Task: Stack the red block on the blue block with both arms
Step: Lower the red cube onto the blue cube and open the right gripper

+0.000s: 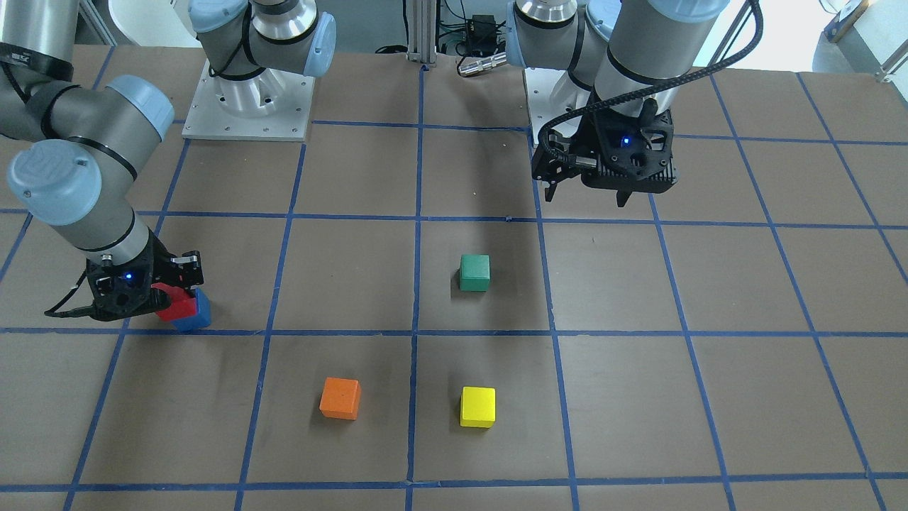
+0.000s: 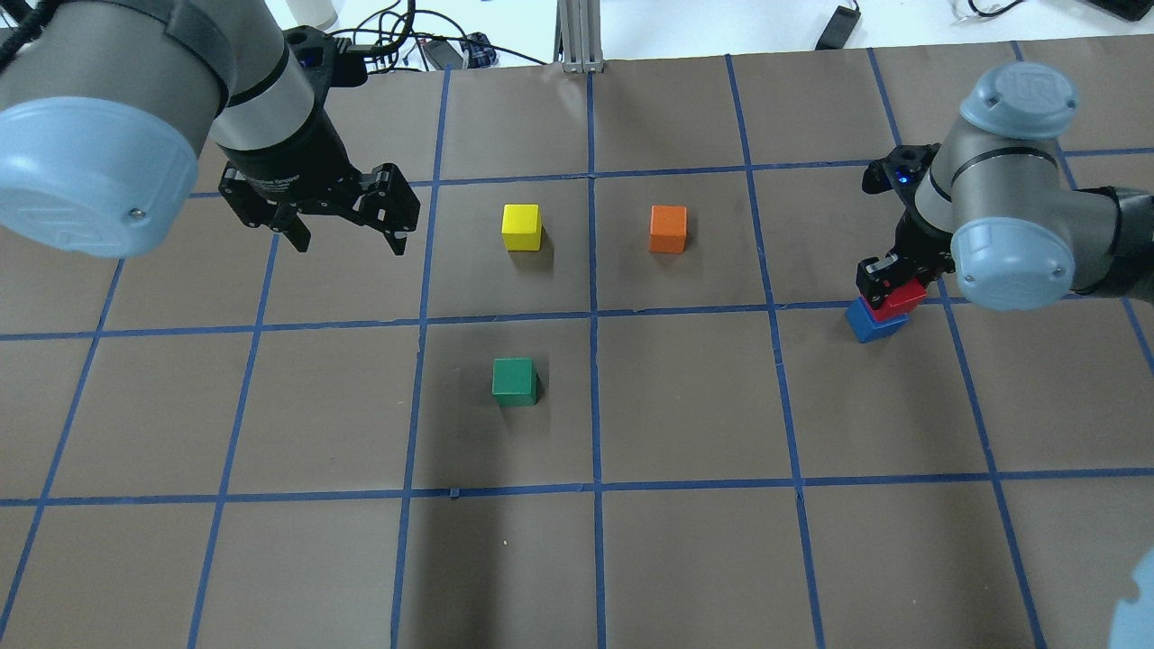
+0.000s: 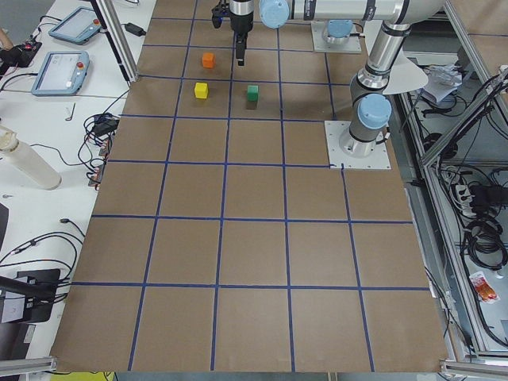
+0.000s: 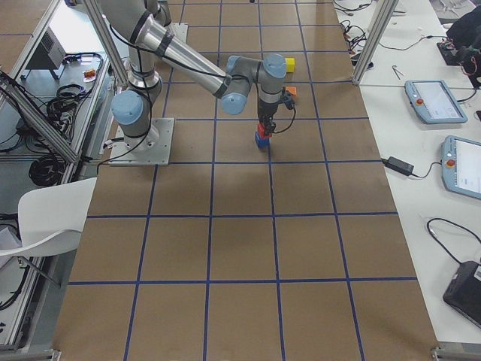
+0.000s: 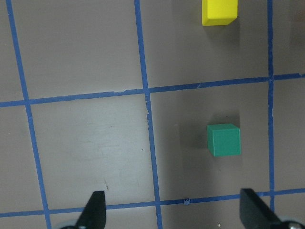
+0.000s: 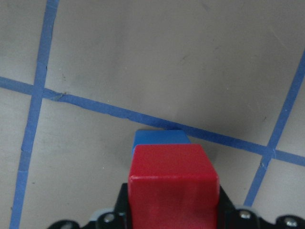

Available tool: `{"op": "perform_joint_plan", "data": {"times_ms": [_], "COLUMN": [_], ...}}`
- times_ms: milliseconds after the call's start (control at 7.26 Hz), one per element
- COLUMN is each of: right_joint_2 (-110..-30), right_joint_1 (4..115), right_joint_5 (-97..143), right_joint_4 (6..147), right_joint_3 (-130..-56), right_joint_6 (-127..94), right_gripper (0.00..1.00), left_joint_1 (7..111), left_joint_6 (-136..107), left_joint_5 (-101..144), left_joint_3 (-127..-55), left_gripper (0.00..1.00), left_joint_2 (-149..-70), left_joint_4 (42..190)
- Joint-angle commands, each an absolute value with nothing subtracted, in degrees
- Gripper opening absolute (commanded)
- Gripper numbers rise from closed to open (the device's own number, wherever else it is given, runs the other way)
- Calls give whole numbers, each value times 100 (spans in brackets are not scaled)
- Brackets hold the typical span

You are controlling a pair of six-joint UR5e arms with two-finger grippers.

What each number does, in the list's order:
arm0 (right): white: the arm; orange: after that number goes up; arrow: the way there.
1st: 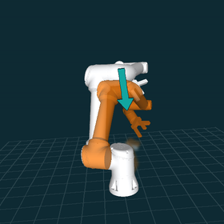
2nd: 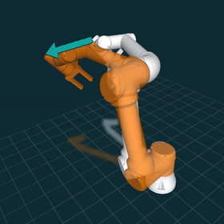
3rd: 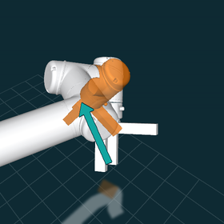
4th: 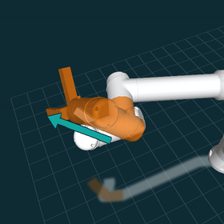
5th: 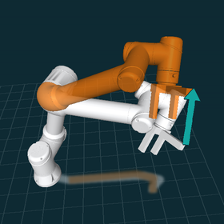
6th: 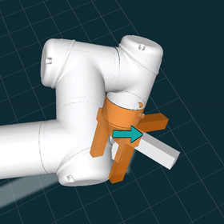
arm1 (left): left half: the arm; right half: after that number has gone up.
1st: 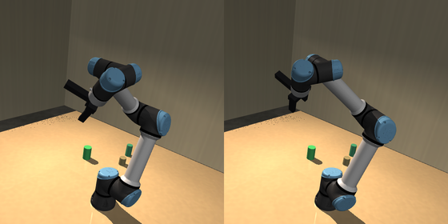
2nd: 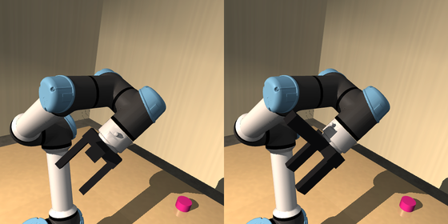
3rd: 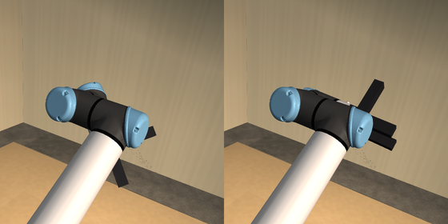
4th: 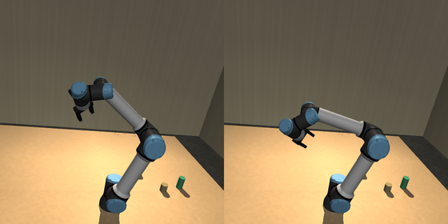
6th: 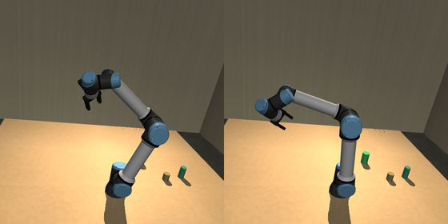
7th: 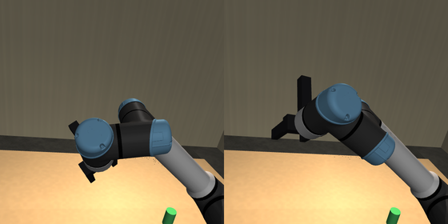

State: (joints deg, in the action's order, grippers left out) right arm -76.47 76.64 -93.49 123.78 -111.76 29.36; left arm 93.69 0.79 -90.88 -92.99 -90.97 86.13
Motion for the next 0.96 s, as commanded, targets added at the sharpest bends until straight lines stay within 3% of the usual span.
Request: {"op": "perform_joint_plan", "data": {"times_ms": [0, 275, 826], "right_joint_2": [-7646, -7646, -7742], "right_joint_1": [7664, 7664, 7664], "right_joint_5": [-9360, -9343, -9404], "right_joint_4": [12384, 12427, 12270], "right_joint_3": [-11215, -11215, -11101], "right_joint_6": [2936, 2953, 2892], "right_gripper": [18, 96, 100], "left_joint_1": [9369, 9369, 9369], "left_joint_6": [79, 79, 79], "left_joint_5": [-9088, -9088, -9088], "left_joint_3": [-9299, -9299, -9299], "left_gripper": [100, 100, 100], "left_joint_2": [-9097, -9105, -9105], "left_joint_4": [8613, 8613, 8578]}}
